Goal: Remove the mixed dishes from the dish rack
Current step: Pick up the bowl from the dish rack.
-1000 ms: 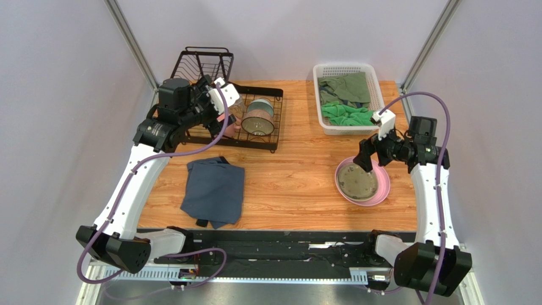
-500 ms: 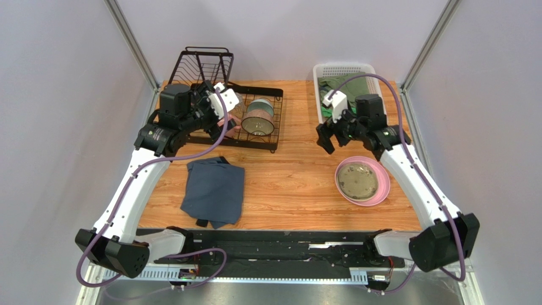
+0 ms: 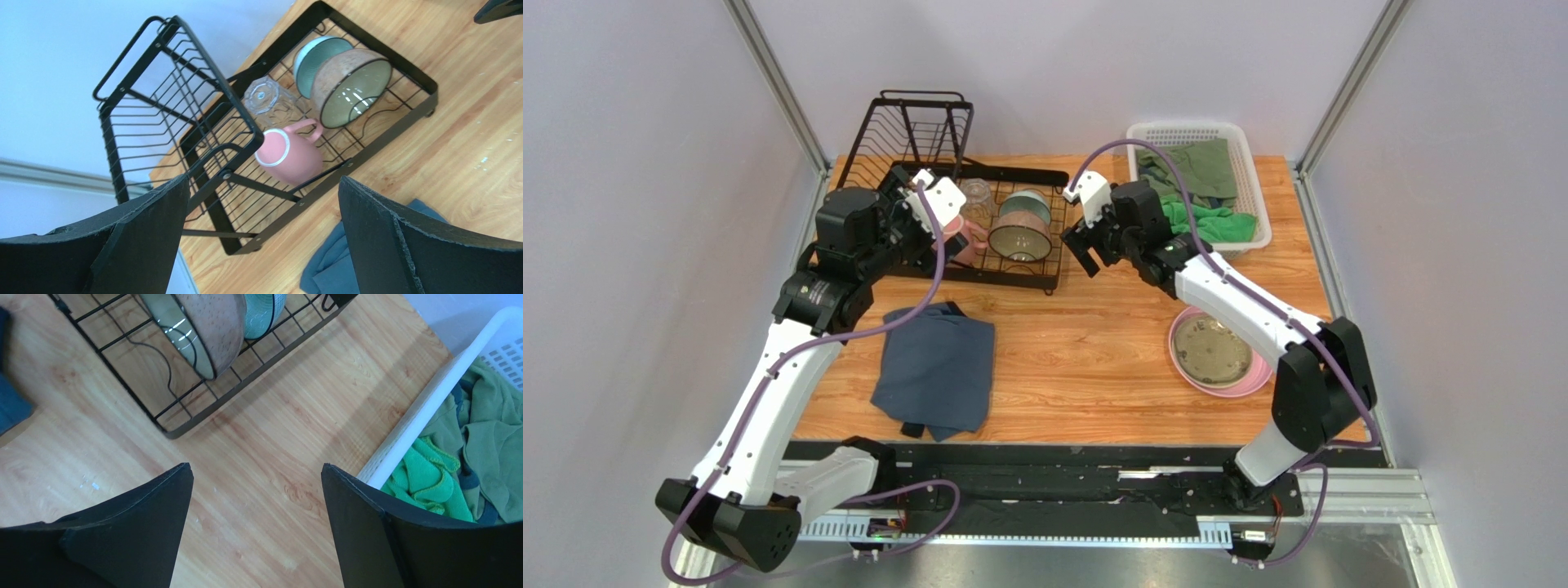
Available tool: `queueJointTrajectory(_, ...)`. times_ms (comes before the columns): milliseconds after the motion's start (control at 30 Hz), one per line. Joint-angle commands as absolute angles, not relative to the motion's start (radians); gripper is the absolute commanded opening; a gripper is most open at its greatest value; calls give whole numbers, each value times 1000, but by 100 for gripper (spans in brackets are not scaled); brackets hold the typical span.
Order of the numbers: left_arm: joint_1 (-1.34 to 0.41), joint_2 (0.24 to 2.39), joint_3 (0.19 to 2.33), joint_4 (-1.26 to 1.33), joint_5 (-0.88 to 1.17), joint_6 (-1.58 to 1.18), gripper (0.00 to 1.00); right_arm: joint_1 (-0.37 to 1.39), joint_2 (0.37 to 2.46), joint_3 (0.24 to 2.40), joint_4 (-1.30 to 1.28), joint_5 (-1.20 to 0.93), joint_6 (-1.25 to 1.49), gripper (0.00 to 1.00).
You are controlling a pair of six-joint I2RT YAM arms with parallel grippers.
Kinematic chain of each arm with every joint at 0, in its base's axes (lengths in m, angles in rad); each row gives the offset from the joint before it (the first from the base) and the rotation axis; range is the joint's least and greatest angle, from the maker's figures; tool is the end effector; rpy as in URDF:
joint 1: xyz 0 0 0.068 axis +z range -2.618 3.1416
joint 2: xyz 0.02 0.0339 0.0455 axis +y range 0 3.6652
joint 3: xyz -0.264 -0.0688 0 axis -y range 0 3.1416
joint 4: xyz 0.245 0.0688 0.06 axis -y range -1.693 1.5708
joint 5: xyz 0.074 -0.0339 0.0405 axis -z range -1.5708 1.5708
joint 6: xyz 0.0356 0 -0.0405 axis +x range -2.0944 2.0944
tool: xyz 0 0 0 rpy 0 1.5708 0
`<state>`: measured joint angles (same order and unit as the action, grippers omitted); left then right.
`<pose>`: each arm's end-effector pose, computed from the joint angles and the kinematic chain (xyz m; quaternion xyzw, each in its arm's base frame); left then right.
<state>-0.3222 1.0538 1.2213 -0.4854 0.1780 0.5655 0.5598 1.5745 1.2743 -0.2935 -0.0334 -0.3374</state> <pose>0.2111 -0.0771 0.4089 0.3936 0.7063 -0.0006 0.5884 0.3075 0.1941 0.3011 -0.3900 0.7921 0.0667 0.4647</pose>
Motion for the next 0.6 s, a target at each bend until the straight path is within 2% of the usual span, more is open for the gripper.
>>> queueJointTrajectory(0,-327,1025,1187,-407,109,568,98,600,1655,1357,-114,51,-356,81)
queueJointTrajectory(567,-261,942,1091,-356,61,564,98,655,1902,1532,-71,15,-325,74)
